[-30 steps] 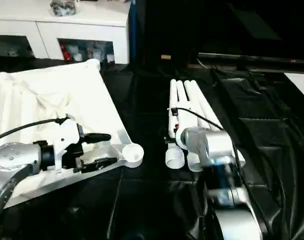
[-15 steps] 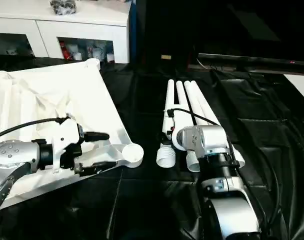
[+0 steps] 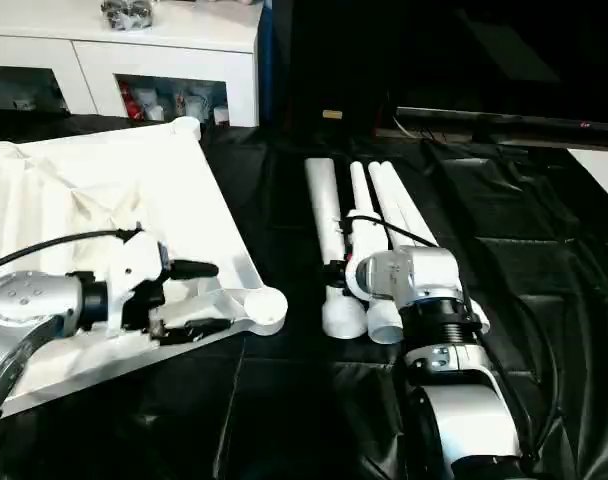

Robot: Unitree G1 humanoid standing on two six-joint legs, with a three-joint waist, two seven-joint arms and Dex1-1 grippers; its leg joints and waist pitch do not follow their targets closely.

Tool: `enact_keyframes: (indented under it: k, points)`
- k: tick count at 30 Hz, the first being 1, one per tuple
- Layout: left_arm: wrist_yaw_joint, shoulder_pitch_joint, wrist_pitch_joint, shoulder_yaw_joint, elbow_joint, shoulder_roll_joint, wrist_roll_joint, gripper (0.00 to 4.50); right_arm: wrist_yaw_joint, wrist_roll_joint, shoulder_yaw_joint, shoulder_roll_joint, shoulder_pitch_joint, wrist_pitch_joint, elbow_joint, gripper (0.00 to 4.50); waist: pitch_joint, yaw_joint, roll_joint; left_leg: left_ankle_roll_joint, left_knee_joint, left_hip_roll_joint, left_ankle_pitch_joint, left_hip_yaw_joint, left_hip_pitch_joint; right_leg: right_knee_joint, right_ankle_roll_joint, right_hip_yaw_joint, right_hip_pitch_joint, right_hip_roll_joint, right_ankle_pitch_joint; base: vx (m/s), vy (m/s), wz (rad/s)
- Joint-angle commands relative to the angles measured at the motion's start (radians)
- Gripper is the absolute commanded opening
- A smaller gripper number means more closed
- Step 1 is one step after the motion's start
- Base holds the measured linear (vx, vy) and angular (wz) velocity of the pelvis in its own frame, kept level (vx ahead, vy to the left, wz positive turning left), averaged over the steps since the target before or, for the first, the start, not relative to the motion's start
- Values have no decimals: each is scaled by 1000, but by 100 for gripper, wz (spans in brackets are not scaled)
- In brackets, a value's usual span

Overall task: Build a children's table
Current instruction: Pick table leg

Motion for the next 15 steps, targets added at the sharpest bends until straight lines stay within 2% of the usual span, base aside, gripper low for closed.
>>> enact_keyframes:
  k: [1, 3, 4, 5, 7, 8, 9, 10, 11, 12, 13, 15]
  points:
    - [49, -33, -1, -13, 39, -12, 46, 424, 9, 29, -29, -1, -11, -1, -8, 189, -60, -5, 19, -117, -76, 51, -201, -19, 25, -76, -127, 54, 32, -94, -75, 0, 0, 0]
    - [145, -71, 41, 13, 103, -73, 53, 424, 37, 66, -57, -2, 1, -16, -38, 186, -62, -5, 20, -114, -75, 51, -189, -21, 22, -73, -129, 53, 36, -94, -49, 0, 0, 0]
    - [163, -80, 48, 18, 116, -86, 53, 437, 43, 73, -63, -1, 3, -23, -44, 186, -63, -4, 20, -112, -74, 51, -188, -20, 25, -74, -131, 53, 36, -94, -44, 0, 0, 0]
    - [181, -92, 61, 30, 129, -105, 41, 450, 56, 84, -69, -4, 6, -15, -55, 186, -64, -3, 21, -108, -74, 52, -177, -23, 20, -71, -139, 52, 39, -98, -31, 0, 0, 0]
    - [202, -109, 90, 49, 139, -137, 14, 450, 81, 101, -74, -7, 14, -11, -79, 186, -65, -2, 18, -99, -72, 51, -159, -21, 20, -70, -145, 51, 40, -96, -10, 0, 0, 0]
    - [232, -132, 133, 78, 144, -182, -28, 450, 118, 126, -80, -9, 30, -26, -119, 186, -67, 1, 17, -93, -68, 51, -136, -19, 18, -66, -158, 50, 44, -97, 33, 0, 0, 0]
    - [267, -156, 180, 114, 149, -234, -74, 450, 166, 160, -87, -9, 48, -34, -170, 186, -66, -1, 14, -87, -67, 52, -136, -17, 16, -65, -169, 51, 46, -97, 50, 0, 0, 0]
    - [304, -181, 222, 149, 157, -284, -114, 450, 213, 197, -96, -10, 66, -35, -220, 186, -66, 6, 15, -80, -65, 52, -136, -18, 18, -69, -174, 50, 44, -100, 52, 0, 0, 0]
    - [333, -200, 249, 174, 165, -320, -140, 450, 245, 225, -101, -11, 78, -31, -256, 186, -67, 7, 12, -65, -63, 53, -136, -18, 16, -66, -192, 49, 49, -101, 67, 0, 0, 0]
    - [360, -215, 267, 195, 174, -347, -157, 450, 267, 243, -101, -15, 87, -23, -282, 185, -66, 9, 9, -51, -63, 52, -127, -20, 11, -68, -196, 49, 51, -101, 65, 0, 0, 0]
    - [423, -253, 307, 246, 202, -404, -194, 450, 331, 276, -84, -25, 124, -51, -364, 185, -67, 11, 9, -47, -63, 52, -125, -20, 11, -67, -195, 47, 52, -100, 62, 0, 0, 0]
    - [501, -309, 354, 317, 243, -477, -259, 450, 400, 326, -64, -45, 171, -45, -469, 185, -64, 15, 4, -24, -61, 53, -125, -21, 11, -76, -183, 49, 53, -105, 29, 0, 0, 0]
